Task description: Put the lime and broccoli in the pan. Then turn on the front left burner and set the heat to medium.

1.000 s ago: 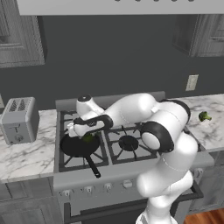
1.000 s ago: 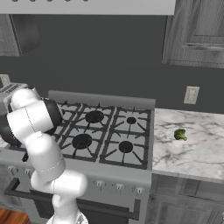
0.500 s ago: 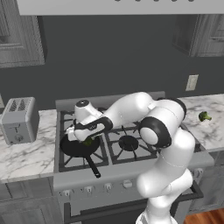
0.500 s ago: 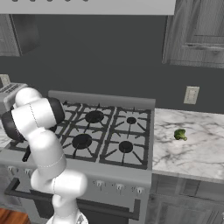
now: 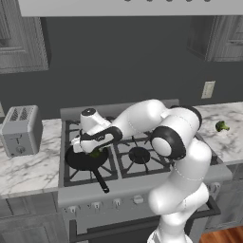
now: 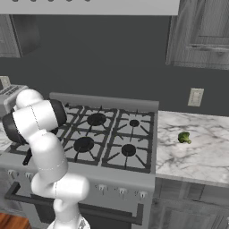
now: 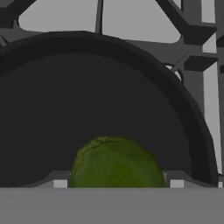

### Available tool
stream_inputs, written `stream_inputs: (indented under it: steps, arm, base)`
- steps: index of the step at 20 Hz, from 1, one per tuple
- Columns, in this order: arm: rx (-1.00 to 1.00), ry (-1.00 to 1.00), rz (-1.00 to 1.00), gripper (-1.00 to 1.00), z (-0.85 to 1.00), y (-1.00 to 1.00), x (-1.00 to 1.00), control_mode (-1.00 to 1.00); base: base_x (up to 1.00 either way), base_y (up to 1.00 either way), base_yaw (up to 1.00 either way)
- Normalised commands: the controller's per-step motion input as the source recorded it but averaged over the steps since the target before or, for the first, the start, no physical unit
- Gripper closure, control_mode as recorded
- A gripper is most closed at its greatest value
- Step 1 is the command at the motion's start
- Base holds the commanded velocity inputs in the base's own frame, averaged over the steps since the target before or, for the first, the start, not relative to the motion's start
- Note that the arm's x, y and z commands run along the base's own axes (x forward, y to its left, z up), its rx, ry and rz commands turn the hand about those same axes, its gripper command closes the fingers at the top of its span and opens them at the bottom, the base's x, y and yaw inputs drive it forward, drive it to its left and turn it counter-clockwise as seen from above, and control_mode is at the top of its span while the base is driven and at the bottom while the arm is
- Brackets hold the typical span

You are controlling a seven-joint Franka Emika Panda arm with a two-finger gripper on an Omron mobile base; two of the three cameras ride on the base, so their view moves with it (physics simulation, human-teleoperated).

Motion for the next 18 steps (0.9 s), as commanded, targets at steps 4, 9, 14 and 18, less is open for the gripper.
stream_inputs:
  steps: [4, 9, 14, 18]
  arm:
    - [0.00, 0.00, 0.00, -1.00, 0.00, 0.00, 0.00, -1.00]
    - [0.00, -0.01, 0.00, -1.00, 0.02, 0.00, -0.02, -1.00]
    - [0.00, -0.02, 0.00, -1.00, 0.28, -0.02, -0.11, -1.00]
    - [0.00, 0.00, 0.00, -1.00, 0.38, -0.19, -0.04, -1.00]
  base:
    - [0.00, 0.00, 0.00]
    - [0.00, 0.00, 0.00]
    - [0.00, 0.00, 0.00]
    - [0.00, 0.00, 0.00]
